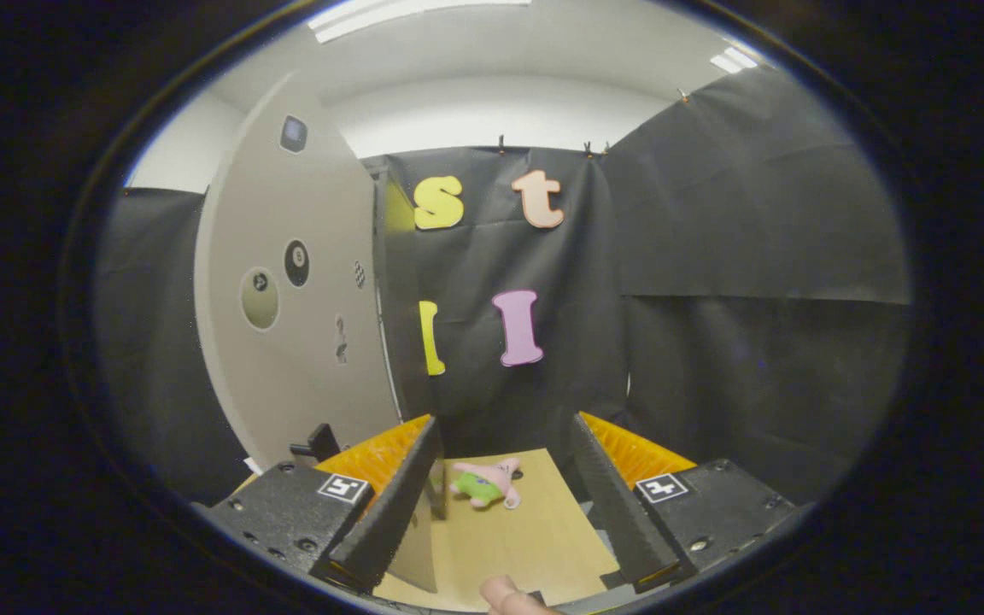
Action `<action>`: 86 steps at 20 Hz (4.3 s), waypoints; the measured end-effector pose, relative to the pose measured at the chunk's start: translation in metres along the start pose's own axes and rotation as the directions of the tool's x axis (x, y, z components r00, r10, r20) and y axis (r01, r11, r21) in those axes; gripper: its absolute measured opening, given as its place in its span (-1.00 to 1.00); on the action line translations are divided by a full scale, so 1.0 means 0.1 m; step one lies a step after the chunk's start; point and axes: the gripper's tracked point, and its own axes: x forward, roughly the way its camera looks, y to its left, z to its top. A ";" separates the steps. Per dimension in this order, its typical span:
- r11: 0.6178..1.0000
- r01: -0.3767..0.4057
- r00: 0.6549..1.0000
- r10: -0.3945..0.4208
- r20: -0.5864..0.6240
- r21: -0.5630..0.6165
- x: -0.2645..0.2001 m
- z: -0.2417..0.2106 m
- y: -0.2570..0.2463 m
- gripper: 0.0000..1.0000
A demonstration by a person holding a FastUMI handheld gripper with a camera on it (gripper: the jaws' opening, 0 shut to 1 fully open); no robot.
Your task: Open the shoe cabinet door, grab the shoes and put them into the shoe cabinet, then close the shoe cabinet door.
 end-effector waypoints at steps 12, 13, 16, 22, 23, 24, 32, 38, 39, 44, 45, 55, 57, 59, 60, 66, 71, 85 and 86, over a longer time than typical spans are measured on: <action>0.973 -0.213 0.977 0.209 -0.051 -0.092 0.17 -0.24 0.73 0.93; 0.970 -0.219 0.975 0.215 -0.048 -0.102 0.13 -0.25 0.78 0.92; 0.965 -0.251 0.967 0.246 -0.069 -0.079 0.08 -0.31 1.09 0.89; 0.962 -0.265 0.961 0.258 -0.103 -0.063 -0.05 -0.40 1.74 0.89; 0.962 -0.268 0.959 0.261 -0.109 -0.057 -0.03 -0.45 1.87 0.89; 0.962 -0.267 0.960 0.260 -0.107 -0.058 -0.02 -0.46 2.00 0.89; 0.954 -0.294 0.951 0.286 -0.116 -0.056 0.20 -0.55 3.22 0.90; 0.959 -0.279 0.952 0.268 -0.150 -0.057 0.53 -0.70 3.93 0.94; 0.961 -0.270 0.955 0.258 -0.148 -0.064 0.59 -0.70 4.01 0.94; 0.970 -0.235 0.966 0.226 -0.121 -0.064 0.73 -0.64 4.23 0.92; 0.968 -0.241 0.965 0.232 -0.123 -0.064 0.77 -0.64 4.26 0.91; 0.965 -0.246 0.965 0.235 -0.119 -0.089 0.41 -0.50 4.18 0.93; 0.962 -0.256 0.963 0.244 -0.115 -0.097 0.18 -0.42 4.07 0.93; 0.958 -0.263 0.962 0.252 -0.102 -0.111 -0.03 -0.31 3.97 0.93; 0.960 -0.254 0.966 0.245 -0.087 -0.118 -0.12 -0.23 3.88 0.93; 0.968 -0.217 0.975 0.220 0.013 -0.126 -0.87 0.22 3.42 0.93; 0.973 -0.220 0.973 0.224 0.048 -0.076 -1.38 0.45 3.13 0.94; 0.980 -0.167 0.982 0.175 0.071 -0.105 -1.69 0.51 2.89 0.94; 0.980 -0.168 0.982 0.176 0.067 -0.102 -1.68 0.50 2.89 0.95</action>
